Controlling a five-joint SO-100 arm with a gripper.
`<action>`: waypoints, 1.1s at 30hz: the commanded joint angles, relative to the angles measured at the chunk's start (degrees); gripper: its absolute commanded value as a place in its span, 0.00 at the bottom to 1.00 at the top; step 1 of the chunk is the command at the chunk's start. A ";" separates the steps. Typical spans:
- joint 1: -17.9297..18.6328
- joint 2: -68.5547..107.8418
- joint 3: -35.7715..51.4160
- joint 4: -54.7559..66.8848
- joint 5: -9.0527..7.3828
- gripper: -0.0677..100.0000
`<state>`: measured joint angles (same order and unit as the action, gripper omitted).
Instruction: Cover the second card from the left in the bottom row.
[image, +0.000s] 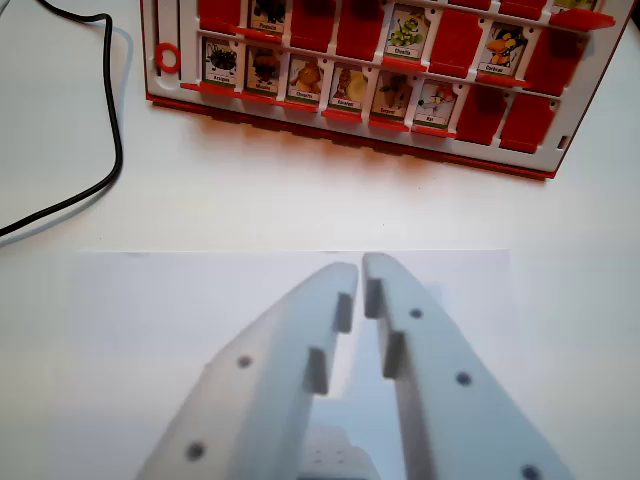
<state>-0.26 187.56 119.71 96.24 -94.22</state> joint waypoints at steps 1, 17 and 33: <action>-0.53 -0.09 -2.99 -1.93 -0.35 0.00; -0.53 -0.09 -2.02 -3.52 -0.26 0.00; -0.53 -0.09 -2.99 -2.20 0.09 0.00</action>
<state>-0.26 187.56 119.71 94.13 -94.22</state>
